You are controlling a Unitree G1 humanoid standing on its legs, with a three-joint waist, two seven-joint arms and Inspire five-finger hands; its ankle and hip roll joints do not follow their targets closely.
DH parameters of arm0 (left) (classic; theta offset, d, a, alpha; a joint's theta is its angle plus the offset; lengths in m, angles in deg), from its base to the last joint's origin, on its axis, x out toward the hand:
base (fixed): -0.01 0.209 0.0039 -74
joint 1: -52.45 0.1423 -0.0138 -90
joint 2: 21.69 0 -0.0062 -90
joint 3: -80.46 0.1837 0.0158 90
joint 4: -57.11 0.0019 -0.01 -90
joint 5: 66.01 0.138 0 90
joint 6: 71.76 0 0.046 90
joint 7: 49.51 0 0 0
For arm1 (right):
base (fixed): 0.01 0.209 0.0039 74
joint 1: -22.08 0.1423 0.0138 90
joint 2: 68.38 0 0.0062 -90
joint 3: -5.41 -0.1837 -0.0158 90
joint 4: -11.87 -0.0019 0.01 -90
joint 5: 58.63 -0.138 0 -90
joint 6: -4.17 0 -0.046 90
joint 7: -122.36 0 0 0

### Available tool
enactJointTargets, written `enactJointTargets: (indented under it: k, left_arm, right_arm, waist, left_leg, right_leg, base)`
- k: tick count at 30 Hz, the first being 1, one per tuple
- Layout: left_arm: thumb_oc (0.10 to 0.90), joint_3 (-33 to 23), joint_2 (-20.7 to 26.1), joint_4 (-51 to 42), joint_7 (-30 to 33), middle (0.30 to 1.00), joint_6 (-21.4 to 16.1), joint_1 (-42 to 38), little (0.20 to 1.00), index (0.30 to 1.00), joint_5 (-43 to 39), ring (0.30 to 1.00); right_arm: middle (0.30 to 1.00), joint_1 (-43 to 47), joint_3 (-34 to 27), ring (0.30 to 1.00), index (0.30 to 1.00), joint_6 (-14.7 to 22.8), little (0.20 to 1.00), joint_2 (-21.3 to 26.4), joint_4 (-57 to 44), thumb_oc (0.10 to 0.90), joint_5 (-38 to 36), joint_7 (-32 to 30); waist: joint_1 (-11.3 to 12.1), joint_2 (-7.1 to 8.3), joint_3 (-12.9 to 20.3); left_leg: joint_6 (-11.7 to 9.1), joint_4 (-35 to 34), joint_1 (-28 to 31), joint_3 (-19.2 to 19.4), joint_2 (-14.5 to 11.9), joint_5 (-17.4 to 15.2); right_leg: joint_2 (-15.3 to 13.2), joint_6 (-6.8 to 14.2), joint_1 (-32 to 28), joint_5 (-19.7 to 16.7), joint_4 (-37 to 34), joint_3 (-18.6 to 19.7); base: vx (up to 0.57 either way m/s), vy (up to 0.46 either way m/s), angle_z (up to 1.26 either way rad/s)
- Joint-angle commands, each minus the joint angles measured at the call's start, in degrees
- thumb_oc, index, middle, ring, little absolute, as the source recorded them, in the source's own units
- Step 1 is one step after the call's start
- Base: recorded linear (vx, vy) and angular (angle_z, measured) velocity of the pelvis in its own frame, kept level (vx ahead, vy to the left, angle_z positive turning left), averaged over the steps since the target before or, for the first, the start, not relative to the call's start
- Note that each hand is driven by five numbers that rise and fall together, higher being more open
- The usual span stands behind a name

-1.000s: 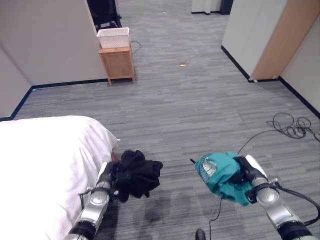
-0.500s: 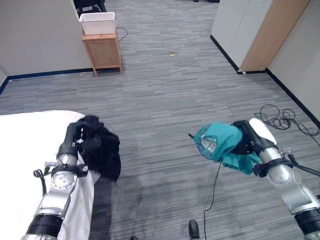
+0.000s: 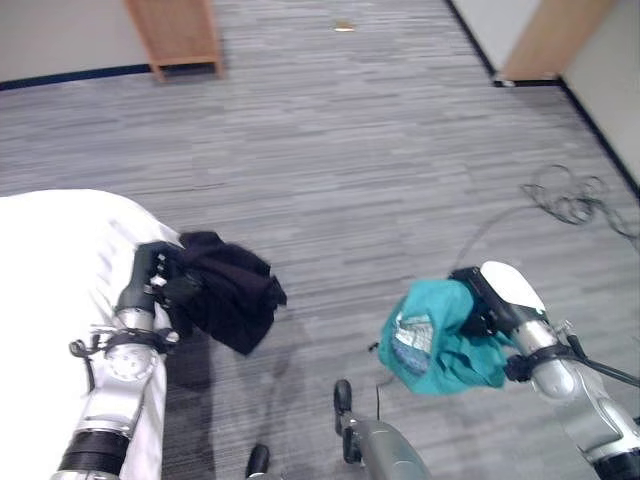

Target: Pick up bed clothes into laundry basket.

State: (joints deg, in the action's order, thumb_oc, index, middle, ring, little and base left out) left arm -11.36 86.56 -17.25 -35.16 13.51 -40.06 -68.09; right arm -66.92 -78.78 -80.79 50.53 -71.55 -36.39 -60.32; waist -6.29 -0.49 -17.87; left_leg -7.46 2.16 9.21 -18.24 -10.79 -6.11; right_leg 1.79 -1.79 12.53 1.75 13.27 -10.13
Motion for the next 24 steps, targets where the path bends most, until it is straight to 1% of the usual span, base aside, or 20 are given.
enactJointTargets:
  k: [1,2,3,4,5,6,7,8,9,10,11,12,13,14,16,19,20,22,23,24]
  left_arm:
    - [0.400,-4.1,4.7,-3.8,2.0,0.300,-6.3,-5.3,0.300,0.300,-1.0,0.300]
    - [0.400,-3.8,4.9,-3.8,2.3,0.300,-6.2,-5.9,0.300,0.300,-1.3,0.300]
    - [0.400,-3.8,5.0,-3.7,2.3,0.300,-6.2,-6.0,0.300,0.300,-1.3,0.300]
    - [0.400,-4.0,5.3,-3.9,2.2,0.300,-6.2,-6.2,0.300,0.300,-1.6,0.300]
    - [0.400,-4.1,5.3,-4.2,2.3,0.300,-6.3,-6.2,0.300,0.300,-2.0,0.300]
    - [0.400,-4.3,4.8,-4.4,2.3,0.300,-6.3,-6.4,0.300,0.300,-2.2,0.300]
    - [0.400,-4.9,3.8,-5.3,2.0,0.300,-6.5,-5.6,0.300,0.300,-1.9,0.300]
    - [0.400,-4.9,3.8,-5.3,2.0,0.300,-6.5,-5.6,0.300,0.300,-1.9,0.300]
    - [0.400,-4.8,3.1,-5.8,1.7,0.300,-6.5,-4.9,0.300,0.300,-0.7,0.300]
    - [0.400,-4.8,3.0,-5.9,1.7,0.300,-6.4,-4.7,0.300,0.300,-0.6,0.300]
    - [0.400,-4.8,3.0,-6.2,1.6,0.300,-6.3,-4.4,0.300,0.300,-0.1,0.300]
    - [0.400,-4.8,2.9,-6.3,1.6,0.300,-6.3,-4.3,0.300,0.300,0.0,0.300]
    - [0.400,-4.8,2.5,-6.9,2.1,0.300,-6.0,-3.9,0.300,0.300,1.0,0.300]
    - [0.400,-4.7,2.5,-7.0,2.0,0.300,-5.9,-3.9,0.300,0.300,1.4,0.300]
    - [0.400,-4.8,2.3,-6.6,2.7,0.300,-5.7,-4.3,0.300,0.300,1.8,0.300]
    - [0.400,-5.7,1.9,-7.2,2.4,0.300,-5.3,-3.1,0.300,0.300,2.9,0.300]
    - [0.400,-5.8,1.7,-7.4,2.2,0.300,-5.3,-2.6,0.300,0.300,3.6,0.300]
    - [0.400,-6.3,1.9,-7.6,2.3,0.300,-5.1,-1.9,0.300,0.300,4.5,0.300]
    - [0.400,-6.9,2.3,-7.7,1.5,0.300,-4.8,-1.0,0.300,0.300,5.3,0.300]
    - [0.400,-6.9,2.5,-7.9,1.4,0.300,-4.4,-0.5,0.300,0.300,6.1,0.300]
  right_arm:
    - [0.300,2.7,-6.8,0.300,0.300,3.6,0.300,5.4,-6.9,0.400,-2.0,-3.7]
    - [0.300,4.4,-6.1,0.300,0.300,3.6,0.300,6.4,-7.3,0.400,-2.6,-4.3]
    - [0.300,4.7,-5.9,0.300,0.300,3.6,0.300,6.4,-7.2,0.400,-2.7,-4.4]
    - [0.300,5.7,-5.5,0.300,0.300,3.4,0.300,6.7,-7.1,0.400,-3.0,-4.3]
    - [0.300,6.2,-5.3,0.300,0.300,3.2,0.300,7.2,-7.3,0.400,-3.4,-4.2]
    - [0.300,6.6,-5.3,0.300,0.300,3.2,0.300,7.3,-7.7,0.400,-3.6,-4.1]
    - [0.300,6.7,-5.3,0.300,0.300,3.2,0.300,7.9,-7.9,0.400,-3.3,-3.4]
    - [0.300,6.7,-5.4,0.300,0.300,3.2,0.300,7.9,-7.9,0.400,-3.3,-3.4]
    - [0.300,7.2,-4.8,0.300,0.300,3.6,0.300,8.5,-7.7,0.400,-3.1,-2.9]
    - [0.300,7.1,-4.8,0.300,0.300,3.6,0.300,8.6,-7.6,0.400,-3.1,-2.9]
    - [0.300,7.3,-4.6,0.300,0.300,3.7,0.300,8.6,-7.5,0.400,-2.9,-2.8]
    - [0.300,7.2,-4.6,0.300,0.300,3.7,0.300,8.7,-7.4,0.400,-2.9,-2.8]
    - [0.300,8.3,-3.3,0.300,0.300,3.7,0.300,8.4,-5.7,0.400,-2.3,-3.4]
    - [0.300,8.7,-3.3,0.300,0.300,3.7,0.300,8.2,-5.2,0.400,-1.7,-3.8]
    - [0.300,9.1,-3.3,0.300,0.300,3.3,0.300,6.8,-4.2,0.400,-1.6,-4.6]
    - [0.300,8.4,-3.7,0.300,0.300,2.5,0.300,5.1,-4.6,0.400,0.0,-4.3]
    - [0.300,7.9,-3.7,0.300,0.300,2.2,0.300,4.4,-4.9,0.400,0.9,-4.1]
    - [0.300,7.7,-3.6,0.300,0.300,2.0,0.300,3.7,-5.1,0.400,1.8,-3.8]
    - [0.300,7.1,-4.2,0.300,0.300,1.8,0.300,3.3,-5.3,0.400,2.7,-3.1]
    - [0.300,6.3,-4.7,0.300,0.300,1.7,0.300,2.9,-5.5,0.400,3.3,-2.9]
  waist:
    - [-1.6,-1.61,9.3]
    - [-0.3,-0.14,7.7]
    - [-0.2,-0.09,7.5]
    - [0.7,0.75,7.0]
    - [1.9,1.27,6.4]
    - [2.5,1.97,6.2]
    - [4.8,2.04,6.2]
    - [4.9,2.11,6.1]
    - [7.0,1.43,6.4]
    - [7.2,1.56,6.6]
    - [8.1,0.90,6.7]
    - [8.2,1.04,6.7]
    - [10.6,0.76,6.6]
    - [11.4,0.95,6.5]
    - [12.3,0.82,6.7]
    - [14.3,0.26,8.0]
    - [15.0,0.52,8.2]
    - [15.9,1.32,8.8]
    - [15.9,2.30,10.6]
    - [15.9,3.63,11.6]
  left_leg:
    - [-0.5,11.7,3.9,3.7,1.1,6.7]
    - [0.6,21.8,-2.5,6.6,2.3,10.9]
    - [0.7,22.6,-2.7,6.8,2.4,10.5]
    - [1.3,25.0,-5.4,8.9,2.7,10.1]
    - [1.9,26.0,-8.1,10.6,3.3,7.5]
    - [2.1,24.7,-10.2,11.9,5.0,6.6]
    - [3.4,18.3,-11.8,13.3,8.8,2.0]
    - [3.5,18.1,-11.7,13.4,8.8,2.2]
    - [3.9,8.7,-15.6,12.9,11.9,3.9]
    - [4.0,7.4,-14.9,13.1,12.0,4.2]
    - [4.1,3.9,-17.0,13.0,12.2,7.0]
    - [4.1,2.7,-16.2,13.2,12.3,7.4]
    - [3.9,-5.8,-21.5,14.8,14.0,12.2]
    - [3.8,-6.8,-24.2,16.7,14.6,12.5]
    - [3.8,-7.2,-27.9,21.6,14.1,13.6]
    - [4.8,-5.9,-28.3,28.4,12.5,16.9]
    - [5.2,-5.3,-27.9,30.7,12.0,18.1]
    - [5.8,-2.9,-28.0,33.5,11.4,18.7]
    - [7.1,-5.1,-25.7,36.1,10.2,18.7]
    - [7.6,-6.0,-24.7,35.1,11.3,18.8]
  right_leg:
    - [-2.1,6.9,-1.7,-8.7,-14.8,3.9]
    - [-2.7,5.1,-6.0,-6.8,-15.3,4.1]
    - [-2.7,5.1,-6.1,-6.8,-15.4,4.2]
    - [-3.1,4.6,-8.1,-5.8,-16.0,4.9]
    - [-3.1,4.3,-10.4,-4.5,-16.5,5.6]
    - [-3.7,4.3,-11.6,-4.0,-16.8,6.1]
    - [-3.6,4.9,-14.4,-1.8,-17.3,8.3]
    - [-3.7,4.9,-14.4,-1.8,-17.3,8.4]
    - [-2.3,5.3,-18.2,0.0,-18.1,10.0]
    - [-2.5,5.3,-18.3,0.4,-18.0,10.2]
    - [-1.5,5.2,-20.0,1.2,-18.2,10.6]
    - [-1.7,5.2,-20.1,1.5,-18.2,10.8]
    - [-0.7,4.5,-24.6,4.6,-18.3,12.6]
    - [-0.7,4.3,-26.4,5.7,-18.3,13.3]
    - [-0.4,4.1,-29.6,7.5,-18.3,14.1]
    - [-0.5,4.1,-33.4,9.7,-18.3,16.1]
    - [-1.2,4.2,-34.4,9.9,-18.3,16.9]
    - [-2.5,4.7,-36.0,9.8,-18.3,17.3]
    - [-4.3,6.3,-36.2,9.0,-17.8,16.7]
    - [-5.9,7.6,-35.5,8.0,-16.6,16.0]
  base:
    - [0.43,-0.225,0.16]
    - [0.40,-0.225,-0.05]
    - [0.37,-0.229,-0.30]
    - [0.32,-0.126,-0.34]
    - [0.42,-0.156,-0.26]
    - [0.63,-0.053,-0.33]
    - [0.43,0.008,-0.38]
    - [0.68,0.050,-0.66]
    - [0.36,0.016,-0.63]
    - [0.51,0.019,-0.67]
    - [0.19,-0.005,-0.60]
    - [0.55,-0.010,-0.57]
    - [0.54,-0.011,-0.55]
    - [0.65,0.013,-0.61]
    - [0.41,0.091,-1.06]
    - [0.46,0.191,-0.47]
    - [0.46,0.218,-0.38]
    - [0.51,0.271,-0.54]
    - [0.62,0.357,-0.58]
    - [0.65,0.369,-0.40]
